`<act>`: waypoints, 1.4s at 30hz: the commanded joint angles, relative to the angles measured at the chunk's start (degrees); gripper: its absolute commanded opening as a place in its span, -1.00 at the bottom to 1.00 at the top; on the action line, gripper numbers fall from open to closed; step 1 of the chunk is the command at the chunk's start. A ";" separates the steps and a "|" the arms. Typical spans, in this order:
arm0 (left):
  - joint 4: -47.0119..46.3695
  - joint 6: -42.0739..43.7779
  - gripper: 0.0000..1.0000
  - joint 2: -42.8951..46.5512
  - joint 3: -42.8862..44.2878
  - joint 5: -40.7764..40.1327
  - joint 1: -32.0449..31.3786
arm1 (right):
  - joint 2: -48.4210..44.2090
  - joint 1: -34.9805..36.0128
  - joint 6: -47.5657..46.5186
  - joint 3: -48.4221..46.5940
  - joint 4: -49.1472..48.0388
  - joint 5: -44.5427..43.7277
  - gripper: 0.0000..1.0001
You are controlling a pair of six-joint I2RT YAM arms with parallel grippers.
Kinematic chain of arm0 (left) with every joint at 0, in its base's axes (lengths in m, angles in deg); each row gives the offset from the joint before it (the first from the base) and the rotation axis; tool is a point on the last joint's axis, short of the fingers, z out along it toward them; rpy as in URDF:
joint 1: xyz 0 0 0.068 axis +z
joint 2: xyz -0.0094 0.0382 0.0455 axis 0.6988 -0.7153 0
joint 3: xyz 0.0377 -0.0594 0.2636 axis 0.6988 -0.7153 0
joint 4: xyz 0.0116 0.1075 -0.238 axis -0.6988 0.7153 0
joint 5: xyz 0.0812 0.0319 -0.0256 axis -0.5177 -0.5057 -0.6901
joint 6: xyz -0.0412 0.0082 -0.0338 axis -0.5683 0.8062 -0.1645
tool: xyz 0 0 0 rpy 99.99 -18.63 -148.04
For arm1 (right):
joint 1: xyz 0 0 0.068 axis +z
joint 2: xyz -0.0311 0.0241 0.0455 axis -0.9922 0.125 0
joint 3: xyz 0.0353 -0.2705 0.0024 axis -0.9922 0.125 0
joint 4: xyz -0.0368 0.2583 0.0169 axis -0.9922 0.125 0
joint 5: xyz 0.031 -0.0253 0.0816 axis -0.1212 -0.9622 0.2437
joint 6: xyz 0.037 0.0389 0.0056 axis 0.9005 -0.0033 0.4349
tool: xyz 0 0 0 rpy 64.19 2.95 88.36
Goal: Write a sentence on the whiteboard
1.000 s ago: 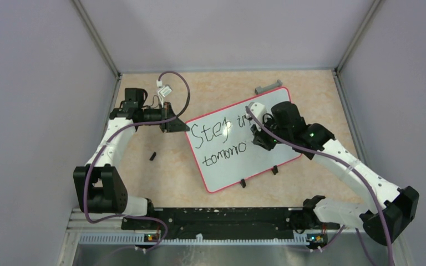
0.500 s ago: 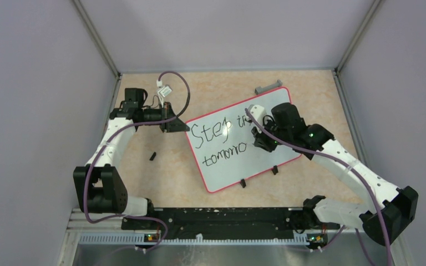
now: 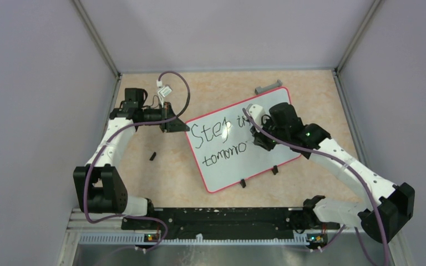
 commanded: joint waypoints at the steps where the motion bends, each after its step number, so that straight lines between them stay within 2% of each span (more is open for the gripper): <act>1: 0.21 2.62 -1.00 -0.55 -0.17 -2.07 -0.71 | -0.67 -0.37 -1.39 1.86 -1.36 -2.53 -1.00; 11: 0.03 2.45 -1.00 -0.87 -0.18 -1.89 -0.65 | -2.55 -0.37 -1.78 4.43 0.27 -2.67 -1.00; 24: 0.13 2.44 -1.00 -0.81 0.05 -2.00 -0.67 | -0.22 -0.37 -0.51 -2.68 -2.15 -5.81 -1.00; 32: 0.21 2.47 -1.00 -1.21 0.15 -1.80 -0.66 | -0.36 -0.32 -1.29 -1.09 -1.76 -6.41 -1.00; 42: 0.26 2.50 -1.00 -1.40 0.48 -1.75 -0.68 | -4.73 -0.37 -0.89 4.85 -0.13 -7.39 -1.00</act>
